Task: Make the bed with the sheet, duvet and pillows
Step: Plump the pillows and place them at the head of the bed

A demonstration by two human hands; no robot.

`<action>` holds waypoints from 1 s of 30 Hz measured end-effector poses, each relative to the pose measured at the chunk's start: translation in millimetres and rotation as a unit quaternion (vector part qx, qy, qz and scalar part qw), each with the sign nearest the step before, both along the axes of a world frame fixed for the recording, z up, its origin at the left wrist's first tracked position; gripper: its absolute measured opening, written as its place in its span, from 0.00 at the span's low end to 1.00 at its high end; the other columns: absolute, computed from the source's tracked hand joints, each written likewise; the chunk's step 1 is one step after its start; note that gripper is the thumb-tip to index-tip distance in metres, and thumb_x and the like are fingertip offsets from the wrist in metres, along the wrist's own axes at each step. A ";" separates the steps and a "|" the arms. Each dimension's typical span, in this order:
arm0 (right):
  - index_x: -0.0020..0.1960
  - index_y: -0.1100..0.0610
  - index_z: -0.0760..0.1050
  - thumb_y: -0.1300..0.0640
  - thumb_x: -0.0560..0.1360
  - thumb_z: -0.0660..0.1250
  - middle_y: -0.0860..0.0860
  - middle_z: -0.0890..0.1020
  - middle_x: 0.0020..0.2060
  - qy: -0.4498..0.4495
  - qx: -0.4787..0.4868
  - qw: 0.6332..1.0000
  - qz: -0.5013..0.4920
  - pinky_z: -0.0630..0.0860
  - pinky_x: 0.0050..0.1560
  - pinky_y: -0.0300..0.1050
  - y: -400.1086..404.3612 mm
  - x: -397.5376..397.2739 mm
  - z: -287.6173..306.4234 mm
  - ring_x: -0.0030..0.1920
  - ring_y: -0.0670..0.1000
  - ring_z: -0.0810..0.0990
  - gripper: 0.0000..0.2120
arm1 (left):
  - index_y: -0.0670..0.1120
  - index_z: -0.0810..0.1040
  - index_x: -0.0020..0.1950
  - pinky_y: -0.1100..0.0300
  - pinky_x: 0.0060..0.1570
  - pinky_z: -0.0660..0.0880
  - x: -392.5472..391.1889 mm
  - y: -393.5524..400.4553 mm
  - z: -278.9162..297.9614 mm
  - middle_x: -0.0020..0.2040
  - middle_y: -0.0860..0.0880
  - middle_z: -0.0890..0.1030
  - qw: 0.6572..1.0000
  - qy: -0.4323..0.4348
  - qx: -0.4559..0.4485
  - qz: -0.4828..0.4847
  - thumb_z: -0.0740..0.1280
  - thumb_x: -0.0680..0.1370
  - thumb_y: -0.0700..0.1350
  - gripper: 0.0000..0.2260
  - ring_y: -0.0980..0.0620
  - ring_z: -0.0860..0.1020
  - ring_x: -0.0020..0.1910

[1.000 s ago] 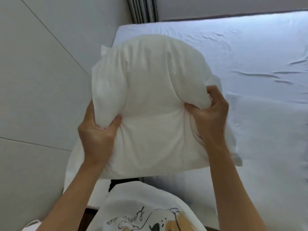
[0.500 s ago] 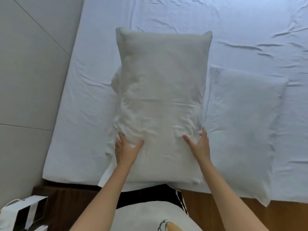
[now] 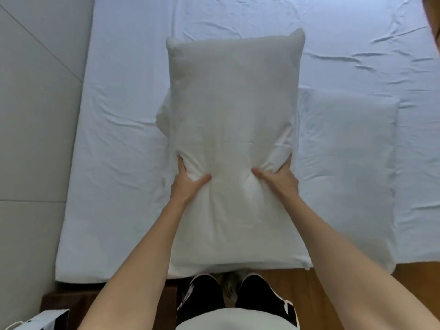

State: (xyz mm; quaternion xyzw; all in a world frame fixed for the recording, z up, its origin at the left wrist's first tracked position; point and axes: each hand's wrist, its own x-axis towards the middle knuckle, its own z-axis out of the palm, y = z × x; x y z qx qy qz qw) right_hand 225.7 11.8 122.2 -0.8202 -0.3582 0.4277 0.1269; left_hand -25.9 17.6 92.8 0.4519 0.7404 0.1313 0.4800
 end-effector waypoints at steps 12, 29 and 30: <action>0.72 0.51 0.64 0.46 0.64 0.74 0.50 0.78 0.60 0.063 0.091 0.990 -0.087 0.72 0.62 0.52 -12.0 7.5 10.5 0.60 0.57 0.76 0.40 | 0.51 0.53 0.77 0.52 0.56 0.74 27.5 -18.3 23.9 0.66 0.44 0.74 0.991 0.022 0.134 0.013 0.70 0.74 0.44 0.37 0.40 0.76 0.58; 0.65 0.52 0.76 0.51 0.63 0.71 0.47 0.83 0.54 0.088 0.272 0.957 -0.041 0.77 0.58 0.54 7.1 282.0 86.7 0.54 0.50 0.82 0.30 | 0.44 0.60 0.76 0.77 0.58 0.64 303.7 -49.1 100.2 0.70 0.48 0.71 0.962 -0.062 0.251 0.083 0.67 0.69 0.41 0.36 0.54 0.70 0.66; 0.64 0.54 0.76 0.53 0.63 0.71 0.49 0.83 0.55 0.090 0.284 0.953 -0.058 0.77 0.59 0.54 6.0 301.8 92.6 0.55 0.50 0.81 0.29 | 0.43 0.60 0.76 0.77 0.60 0.63 322.5 -47.1 104.8 0.70 0.48 0.71 0.961 -0.072 0.256 0.075 0.66 0.70 0.40 0.35 0.53 0.70 0.67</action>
